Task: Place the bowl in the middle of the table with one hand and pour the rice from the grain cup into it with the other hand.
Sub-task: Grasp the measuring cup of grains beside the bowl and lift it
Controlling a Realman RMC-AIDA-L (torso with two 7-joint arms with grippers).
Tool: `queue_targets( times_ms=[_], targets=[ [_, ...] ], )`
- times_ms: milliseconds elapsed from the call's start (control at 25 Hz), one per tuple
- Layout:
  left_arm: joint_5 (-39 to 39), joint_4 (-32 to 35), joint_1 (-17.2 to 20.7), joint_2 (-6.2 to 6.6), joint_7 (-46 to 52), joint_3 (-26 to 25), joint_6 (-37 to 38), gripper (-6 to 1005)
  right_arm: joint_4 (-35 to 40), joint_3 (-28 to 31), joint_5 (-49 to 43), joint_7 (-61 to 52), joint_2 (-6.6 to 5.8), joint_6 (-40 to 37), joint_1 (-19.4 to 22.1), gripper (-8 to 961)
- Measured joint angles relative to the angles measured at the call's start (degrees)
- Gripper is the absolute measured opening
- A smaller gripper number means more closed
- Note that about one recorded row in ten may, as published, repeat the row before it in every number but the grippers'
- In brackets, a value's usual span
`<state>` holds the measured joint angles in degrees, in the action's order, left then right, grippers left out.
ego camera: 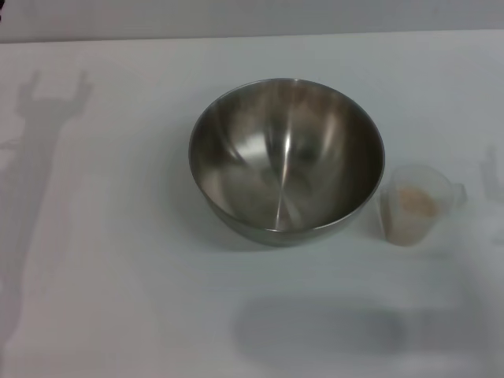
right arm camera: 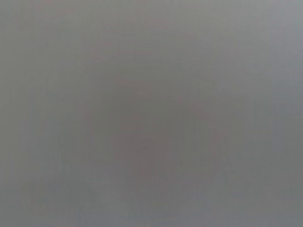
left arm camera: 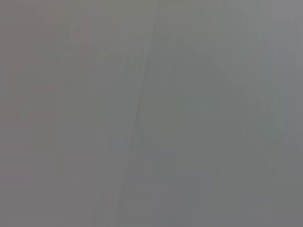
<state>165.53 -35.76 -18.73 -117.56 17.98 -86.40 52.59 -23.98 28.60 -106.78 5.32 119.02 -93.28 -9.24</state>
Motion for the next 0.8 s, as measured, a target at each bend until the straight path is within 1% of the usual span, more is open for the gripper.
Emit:
queue_targets(
  times_ms=[80,160,360,480,800],
  targets=[
    [0.01,0.51,-0.24,0.11,0.00,-0.03,-0.16,859,-3.93,-0.69,-0.09,4.08,-0.27,0.81,1.78,701],
    [0.02,0.75,-0.34,0.24,0.00,-0.04,-0.24,859,-8.54,-1.04,-0.17,8.34,-0.95,2.72,3.68,701],
    [0.01,0.78,-0.38,0.78,0.00,-0.03,-0.40,859,-17.31,-4.48,-0.21,12.22,-3.51,8.49,6.66,701],
    [0.01,0.78,-0.16,0.90,0.01,-0.01,-0.51,859,-19.80,-6.29,-0.07,12.52,-4.08,10.01,8.14,700],
    [0.02,0.81,0.35,1.18,0.04,0.02,-0.64,859,-20.84,-9.90,-0.13,14.91,-4.36,9.85,12.66,700]
  ],
)
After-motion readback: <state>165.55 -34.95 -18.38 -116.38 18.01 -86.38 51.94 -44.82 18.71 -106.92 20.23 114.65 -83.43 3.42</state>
